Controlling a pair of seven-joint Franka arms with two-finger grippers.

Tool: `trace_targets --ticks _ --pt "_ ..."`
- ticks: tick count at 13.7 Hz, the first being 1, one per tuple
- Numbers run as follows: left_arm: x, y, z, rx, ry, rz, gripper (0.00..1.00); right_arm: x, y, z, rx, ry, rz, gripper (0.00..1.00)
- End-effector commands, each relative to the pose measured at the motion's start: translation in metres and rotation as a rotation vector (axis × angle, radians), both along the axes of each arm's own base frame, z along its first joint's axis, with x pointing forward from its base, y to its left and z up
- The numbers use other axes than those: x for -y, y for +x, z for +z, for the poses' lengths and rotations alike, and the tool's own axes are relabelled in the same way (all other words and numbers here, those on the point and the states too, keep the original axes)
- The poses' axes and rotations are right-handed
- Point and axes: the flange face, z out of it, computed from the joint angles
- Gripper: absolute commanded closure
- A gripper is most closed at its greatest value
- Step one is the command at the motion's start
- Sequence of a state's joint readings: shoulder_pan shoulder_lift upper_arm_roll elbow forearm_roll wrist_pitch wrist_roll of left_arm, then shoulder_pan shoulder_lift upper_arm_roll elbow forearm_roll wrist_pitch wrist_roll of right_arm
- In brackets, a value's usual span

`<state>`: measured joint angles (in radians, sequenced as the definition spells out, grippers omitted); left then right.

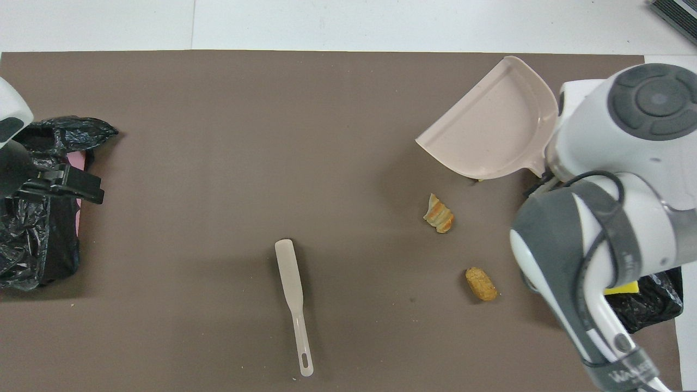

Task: Sweep and dump trash in bin
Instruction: 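Bring the empty dustpan back to the table center with the right gripper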

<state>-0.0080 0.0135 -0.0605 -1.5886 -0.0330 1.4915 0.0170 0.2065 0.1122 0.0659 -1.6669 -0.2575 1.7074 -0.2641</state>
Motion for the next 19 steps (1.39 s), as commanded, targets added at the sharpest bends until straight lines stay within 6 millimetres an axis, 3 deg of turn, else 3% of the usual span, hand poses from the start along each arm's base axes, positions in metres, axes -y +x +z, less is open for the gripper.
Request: trace_targets --ticks 1,3,5,8,9,12,16,19 --pt "-0.002 -0.007 0.001 0.009 0.018 0.009 0.00 -0.056 0.035 -0.011 0.033 0.124 -0.257 1.00" --pt "-0.003 -0.007 0.001 0.009 0.017 0.010 0.00 -0.081 0.048 -0.012 0.032 0.214 -0.393 1.00" --pt "-0.003 -0.007 0.001 0.009 0.017 0.010 0.00 -0.124 0.057 -0.018 0.047 0.257 -0.489 1.00" --pt "-0.003 -0.007 0.001 0.009 0.017 0.010 0.00 -0.191 0.073 -0.055 0.010 0.355 -0.590 1.00" --pt "-0.003 -0.007 0.001 0.009 0.017 0.010 0.00 -0.216 0.069 -0.065 0.005 0.395 -0.599 1.00" --pt "-0.003 -0.007 0.001 0.009 0.017 0.010 0.00 -0.280 0.056 -0.120 0.011 0.418 -0.614 1.00" --pt "-0.002 -0.006 0.000 0.018 0.015 0.012 0.00 -0.336 0.027 -0.163 -0.008 0.416 -0.552 1.00" --pt "-0.001 -0.006 0.000 0.019 0.009 0.012 0.00 -0.345 0.018 -0.172 -0.024 0.404 -0.538 1.00"
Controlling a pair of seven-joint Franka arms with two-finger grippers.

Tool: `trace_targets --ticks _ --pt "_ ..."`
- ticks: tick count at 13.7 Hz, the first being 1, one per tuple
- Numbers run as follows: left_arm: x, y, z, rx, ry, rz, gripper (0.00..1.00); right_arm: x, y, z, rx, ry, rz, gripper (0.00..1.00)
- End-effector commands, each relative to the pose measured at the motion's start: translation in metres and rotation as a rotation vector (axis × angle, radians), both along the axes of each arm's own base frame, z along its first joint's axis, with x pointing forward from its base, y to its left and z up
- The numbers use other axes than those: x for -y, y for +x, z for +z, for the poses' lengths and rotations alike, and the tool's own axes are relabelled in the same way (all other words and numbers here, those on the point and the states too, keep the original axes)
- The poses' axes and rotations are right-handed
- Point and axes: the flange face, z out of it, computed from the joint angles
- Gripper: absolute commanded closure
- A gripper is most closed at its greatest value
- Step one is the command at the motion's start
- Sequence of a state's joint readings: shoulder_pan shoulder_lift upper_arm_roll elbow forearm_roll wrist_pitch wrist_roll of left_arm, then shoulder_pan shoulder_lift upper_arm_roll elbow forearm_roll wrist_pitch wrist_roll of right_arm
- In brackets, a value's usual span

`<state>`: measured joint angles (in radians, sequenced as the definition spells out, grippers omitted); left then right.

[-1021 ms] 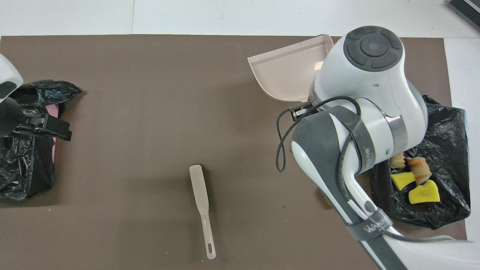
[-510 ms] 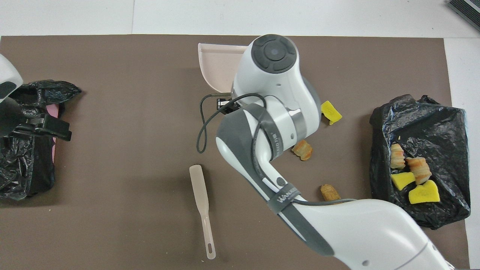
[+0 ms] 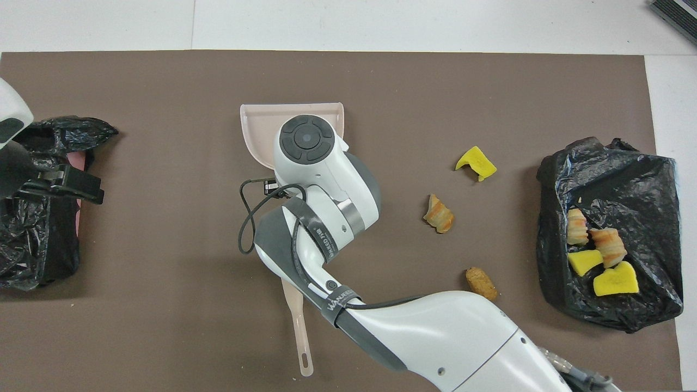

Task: Sweep and dump trash in bin
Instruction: 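Bring the empty dustpan back to the table center with the right gripper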

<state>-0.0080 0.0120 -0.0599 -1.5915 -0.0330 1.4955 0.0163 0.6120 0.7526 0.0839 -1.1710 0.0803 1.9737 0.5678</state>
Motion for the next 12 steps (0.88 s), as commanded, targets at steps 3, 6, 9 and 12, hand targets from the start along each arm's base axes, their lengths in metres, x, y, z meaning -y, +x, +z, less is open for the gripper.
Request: trace_targets --ticks 3,6,9,12 --pt "0.000 -0.003 0.001 0.031 0.005 0.007 0.00 -0.009 -0.006 -0.003 -0.030 0.018 -0.008 1.00" --pt "0.000 -0.003 0.002 0.039 0.005 0.004 0.00 -0.009 -0.011 -0.011 -0.042 0.018 -0.010 0.87" --pt "0.001 -0.002 0.002 0.044 0.003 0.001 0.00 -0.002 -0.009 -0.014 -0.046 0.002 -0.018 0.64" --pt "0.003 0.001 -0.001 0.039 -0.005 0.003 0.00 0.006 -0.004 -0.005 -0.044 0.002 -0.029 0.47"
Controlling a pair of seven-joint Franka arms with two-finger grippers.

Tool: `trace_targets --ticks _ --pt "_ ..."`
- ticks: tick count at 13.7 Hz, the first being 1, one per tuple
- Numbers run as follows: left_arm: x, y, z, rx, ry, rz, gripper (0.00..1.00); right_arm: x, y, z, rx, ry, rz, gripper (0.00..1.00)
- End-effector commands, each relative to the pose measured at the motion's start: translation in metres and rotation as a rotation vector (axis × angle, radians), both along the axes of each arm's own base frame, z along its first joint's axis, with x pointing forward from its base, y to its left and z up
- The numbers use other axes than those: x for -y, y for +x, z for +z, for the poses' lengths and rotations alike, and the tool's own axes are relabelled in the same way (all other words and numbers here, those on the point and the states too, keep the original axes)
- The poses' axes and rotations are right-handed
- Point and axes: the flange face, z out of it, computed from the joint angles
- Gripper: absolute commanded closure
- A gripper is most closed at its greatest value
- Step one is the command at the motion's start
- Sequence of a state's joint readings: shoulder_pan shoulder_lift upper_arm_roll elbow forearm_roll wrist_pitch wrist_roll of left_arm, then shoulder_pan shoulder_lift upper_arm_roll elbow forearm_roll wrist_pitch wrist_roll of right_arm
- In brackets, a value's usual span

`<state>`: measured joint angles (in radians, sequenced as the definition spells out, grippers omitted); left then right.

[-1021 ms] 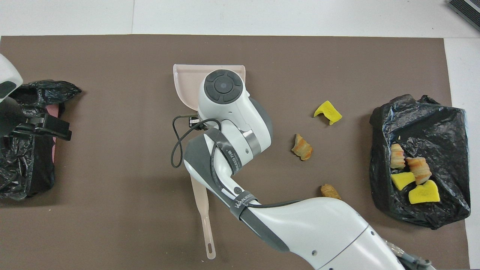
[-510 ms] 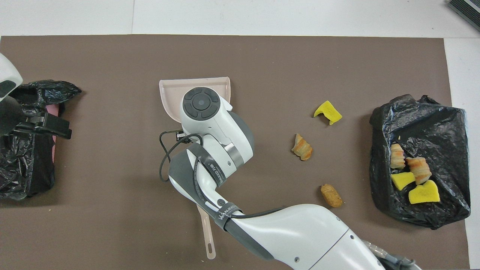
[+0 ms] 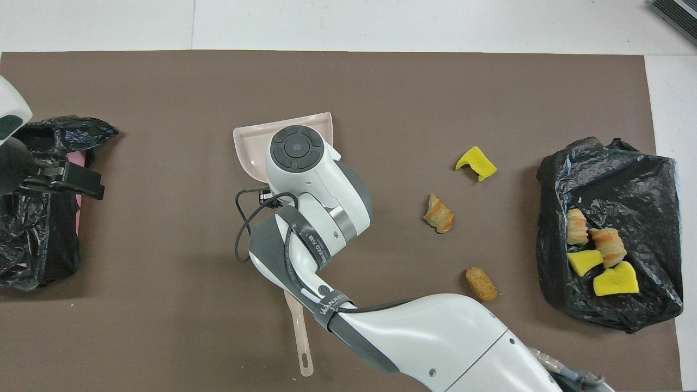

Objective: Sweep and dump trash in bin

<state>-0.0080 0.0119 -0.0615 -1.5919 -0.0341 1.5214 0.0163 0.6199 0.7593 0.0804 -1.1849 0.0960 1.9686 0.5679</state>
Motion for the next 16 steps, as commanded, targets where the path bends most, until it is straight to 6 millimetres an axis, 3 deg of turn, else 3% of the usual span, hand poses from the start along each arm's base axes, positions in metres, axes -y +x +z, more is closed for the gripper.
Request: trace_targets --ticks 1,4,7,9,13,16 --pt "0.004 0.000 -0.006 0.008 -0.002 0.001 0.00 0.014 0.003 0.018 -0.010 0.011 -0.038 0.45" --pt "0.011 0.009 -0.016 0.018 -0.013 -0.002 0.00 0.021 -0.011 0.047 -0.017 0.007 -0.035 0.35" --pt "0.032 0.019 -0.031 0.027 -0.030 -0.025 0.00 0.019 -0.050 0.061 -0.044 -0.021 -0.061 0.33" --pt "0.056 0.027 -0.051 0.013 -0.025 0.016 0.00 0.006 -0.091 0.057 -0.069 -0.048 -0.015 0.32" --pt "0.109 0.039 -0.086 0.014 -0.021 0.061 0.00 -0.007 -0.155 0.049 -0.130 -0.067 0.021 0.32" --pt "0.161 0.040 -0.110 0.027 -0.021 0.118 0.00 0.000 -0.195 0.033 -0.153 -0.064 0.033 0.32"
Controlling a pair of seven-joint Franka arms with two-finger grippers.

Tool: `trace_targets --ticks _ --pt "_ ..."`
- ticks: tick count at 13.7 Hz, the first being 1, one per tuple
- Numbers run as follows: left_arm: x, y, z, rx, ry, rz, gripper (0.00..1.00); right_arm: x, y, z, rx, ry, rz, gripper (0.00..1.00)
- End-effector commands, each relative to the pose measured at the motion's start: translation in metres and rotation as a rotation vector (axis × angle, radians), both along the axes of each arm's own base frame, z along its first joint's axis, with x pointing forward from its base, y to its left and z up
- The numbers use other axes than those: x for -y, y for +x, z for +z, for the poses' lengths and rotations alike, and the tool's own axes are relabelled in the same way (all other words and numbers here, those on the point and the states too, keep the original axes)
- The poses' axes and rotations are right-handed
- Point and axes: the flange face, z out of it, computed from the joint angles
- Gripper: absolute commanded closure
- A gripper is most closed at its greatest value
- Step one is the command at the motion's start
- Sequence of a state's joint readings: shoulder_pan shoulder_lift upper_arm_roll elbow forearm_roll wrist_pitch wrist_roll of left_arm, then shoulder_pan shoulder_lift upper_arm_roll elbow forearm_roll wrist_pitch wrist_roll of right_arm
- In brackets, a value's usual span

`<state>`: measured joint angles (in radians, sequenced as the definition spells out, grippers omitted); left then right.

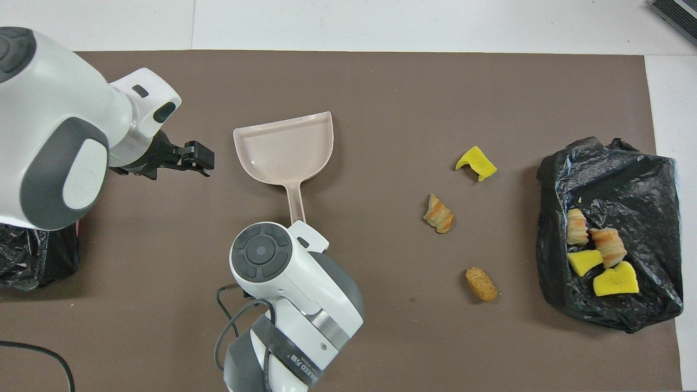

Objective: Sweep and dump trash in bin

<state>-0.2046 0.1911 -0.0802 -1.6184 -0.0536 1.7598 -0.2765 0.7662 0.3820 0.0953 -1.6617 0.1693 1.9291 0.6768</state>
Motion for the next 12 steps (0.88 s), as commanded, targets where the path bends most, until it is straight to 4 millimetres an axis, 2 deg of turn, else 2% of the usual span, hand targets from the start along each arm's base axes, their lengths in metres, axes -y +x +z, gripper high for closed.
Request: trace_targets --ticks 1,2,3,5,8,9,11,12 --pt "0.048 -0.003 -0.022 0.014 -0.005 0.006 0.00 0.022 -0.044 -0.016 0.012 0.022 -0.014 0.32" --pt "0.068 -0.006 -0.035 0.021 -0.006 -0.006 0.00 0.021 -0.060 -0.021 0.030 0.039 -0.004 0.32" --pt "0.079 -0.009 -0.042 0.036 -0.012 -0.001 0.00 0.018 -0.071 -0.020 0.021 0.054 -0.001 0.32" --pt "0.100 -0.015 -0.056 0.069 -0.027 0.035 0.00 0.022 -0.084 -0.025 0.010 0.050 0.017 0.32" --pt "0.135 -0.023 -0.091 0.088 -0.040 0.077 0.00 0.022 -0.093 -0.026 0.007 0.045 0.030 0.32" --pt "0.141 -0.024 -0.104 0.084 -0.039 0.083 0.00 0.026 -0.095 -0.029 0.002 0.037 0.032 0.32" --pt "0.150 -0.040 -0.124 0.075 -0.031 0.061 0.00 0.030 -0.100 -0.032 -0.001 0.031 0.032 0.32" --pt "0.149 -0.047 -0.134 0.072 -0.026 0.059 0.00 0.030 -0.099 -0.033 0.007 0.038 0.030 0.32"
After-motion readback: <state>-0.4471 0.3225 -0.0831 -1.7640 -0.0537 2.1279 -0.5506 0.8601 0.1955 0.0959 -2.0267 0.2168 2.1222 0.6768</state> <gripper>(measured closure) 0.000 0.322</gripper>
